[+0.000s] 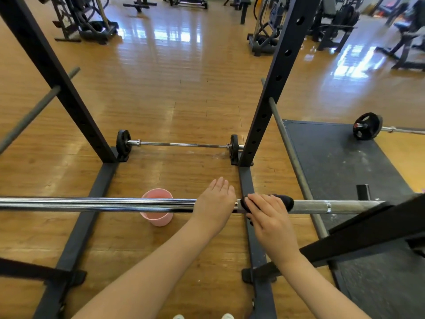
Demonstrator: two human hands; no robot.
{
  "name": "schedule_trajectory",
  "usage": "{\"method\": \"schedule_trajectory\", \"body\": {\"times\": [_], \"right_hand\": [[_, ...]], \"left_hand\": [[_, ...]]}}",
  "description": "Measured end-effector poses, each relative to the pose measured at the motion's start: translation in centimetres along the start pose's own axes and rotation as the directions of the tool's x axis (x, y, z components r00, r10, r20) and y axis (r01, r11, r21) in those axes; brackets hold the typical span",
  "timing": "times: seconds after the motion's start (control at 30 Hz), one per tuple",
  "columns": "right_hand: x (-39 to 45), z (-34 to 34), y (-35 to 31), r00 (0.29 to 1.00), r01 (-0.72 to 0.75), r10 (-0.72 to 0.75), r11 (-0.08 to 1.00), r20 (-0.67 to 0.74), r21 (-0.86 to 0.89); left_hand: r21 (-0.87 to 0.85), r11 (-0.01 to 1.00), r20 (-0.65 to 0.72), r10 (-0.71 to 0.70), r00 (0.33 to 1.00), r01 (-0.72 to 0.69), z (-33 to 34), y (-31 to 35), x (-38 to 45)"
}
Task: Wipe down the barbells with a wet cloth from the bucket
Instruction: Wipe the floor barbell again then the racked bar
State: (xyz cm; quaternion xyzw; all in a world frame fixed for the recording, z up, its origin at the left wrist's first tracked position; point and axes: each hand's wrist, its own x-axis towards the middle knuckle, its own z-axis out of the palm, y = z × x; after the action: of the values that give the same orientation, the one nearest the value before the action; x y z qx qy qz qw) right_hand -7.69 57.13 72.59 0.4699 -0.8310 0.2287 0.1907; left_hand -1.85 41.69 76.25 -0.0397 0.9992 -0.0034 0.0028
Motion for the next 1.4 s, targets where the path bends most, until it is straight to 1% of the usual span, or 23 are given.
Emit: {"method": "schedule_trajectory", "body": {"times": [0.03,0.1,0.17,0.23,0.27,0.3,0.33,0.4,0.47,0.53,0.6,0.67,0.7,0.8,0.87,0.93,1.0,1.07,1.13,1.2,1.3,1.33,1.4], "right_hand": [[-0.6,-0.3,0.3,1.000,0.011,-0.012,1.000,-0.013,-0.014],[-0.5,-0.4,-0.3,0.999,-0.046,0.046,0.998,-0.006,-0.040],[0.9,0.4,-2.0,0.982,-0.183,0.187,0.979,0.031,-0.086],[1.9,1.0,-3.9,0.938,-0.324,0.335,0.938,0.083,-0.124],[2.1,0.8,-4.3,0.909,-0.381,0.395,0.916,0.133,-0.123],[2.1,0.4,-4.3,0.887,-0.408,0.424,0.905,0.185,-0.119],[1.9,-0.3,-4.0,0.886,-0.397,0.417,0.908,0.202,-0.134],[1.5,-1.7,-3.2,0.912,-0.341,0.375,0.918,0.166,-0.201],[1.9,-2.3,-2.9,0.923,-0.333,0.366,0.915,0.117,-0.227],[3.1,-1.9,-3.1,0.928,-0.347,0.364,0.921,0.074,-0.178],[3.8,-1.0,-3.4,0.925,-0.374,0.378,0.924,0.032,-0.081],[3.4,-0.4,-3.4,0.940,-0.340,0.340,0.940,-0.008,-0.020],[2.8,-0.3,-3.3,0.952,-0.306,0.306,0.952,-0.002,-0.033],[0.1,-0.6,-3.3,0.961,-0.185,0.218,0.964,0.171,-0.190],[-0.9,-1.0,-3.1,0.941,-0.084,0.170,0.955,0.293,-0.283],[-0.5,-1.1,-2.7,0.934,-0.054,0.156,0.951,0.321,-0.304],[0.7,-0.8,-2.2,0.961,-0.032,0.104,0.963,0.257,-0.269],[1.9,-0.4,-2.1,0.974,-0.003,0.047,0.981,0.222,-0.196],[1.9,-0.2,-1.8,0.976,-0.009,0.037,0.991,0.213,-0.130],[1.2,-0.4,-1.4,0.985,0.000,0.025,0.990,0.173,-0.139],[0.6,-0.6,-1.0,0.990,-0.046,0.065,0.988,0.125,-0.148],[0.6,-0.4,-1.4,0.992,-0.074,0.088,0.987,0.087,-0.144],[0.8,0.6,-2.8,0.990,-0.133,0.139,0.982,0.030,-0.136]], "left_hand": [[0.000,1.000,0.003,0.000,1.000,0.000,0.0,0.0,0.0],[-0.004,1.000,0.006,-0.004,1.000,0.004,-0.2,0.1,-0.1],[-0.010,1.000,-0.009,-0.004,1.000,0.004,-0.2,0.1,-0.1],[-0.020,1.000,-0.032,-0.009,0.999,0.009,-0.3,0.1,-0.2],[-0.018,1.000,-0.028,-0.010,1.000,0.009,-0.3,0.1,-0.2],[-0.014,1.000,-0.015,-0.005,1.000,0.005,-0.4,0.1,-0.2],[-0.010,1.000,-0.005,-0.001,1.000,0.001,-0.4,0.0,-0.2],[-0.009,1.000,-0.009,0.001,1.000,-0.001,-0.3,0.0,-0.1],[-0.013,1.000,-0.017,-0.004,1.000,0.004,-0.3,0.1,-0.2],[-0.018,1.000,-0.016,-0.010,1.000,0.009,-0.3,0.1,-0.2],[-0.023,1.000,-0.017,-0.006,1.000,0.006,-0.3,0.0,-0.2],[-0.029,1.000,-0.018,-0.002,1.000,0.002,-0.4,0.0,-0.4],[-0.034,0.999,-0.023,-0.002,1.000,0.001,-0.4,0.0,-0.4],[-0.035,0.999,-0.036,-0.002,0.999,0.001,-0.2,0.0,-0.3],[-0.032,0.999,-0.029,-0.002,1.000,0.001,-0.1,0.0,-0.2],[-0.025,1.000,-0.026,-0.001,1.000,0.000,-0.1,0.0,-0.2],[-0.026,1.000,-0.023,-0.002,1.000,0.001,-0.1,-0.1,-0.1],[-0.029,1.000,-0.034,-0.012,0.999,0.011,0.1,-0.1,-0.2],[-0.030,1.000,-0.056,-0.009,0.998,0.007,0.2,-0.2,-0.3],[-0.025,1.000,-0.069,0.002,0.998,-0.003,0.2,-0.3,-0.3],[-0.013,1.000,-0.058,0.015,0.998,-0.016,0.2,-0.3,-0.2],[-0.012,1.000,-0.053,0.018,0.998,-0.019,0.3,-0.3,-0.3],[-0.017,1.000,-0.081,0.011,0.997,-0.013,0.7,-0.3,-0.4]]}}
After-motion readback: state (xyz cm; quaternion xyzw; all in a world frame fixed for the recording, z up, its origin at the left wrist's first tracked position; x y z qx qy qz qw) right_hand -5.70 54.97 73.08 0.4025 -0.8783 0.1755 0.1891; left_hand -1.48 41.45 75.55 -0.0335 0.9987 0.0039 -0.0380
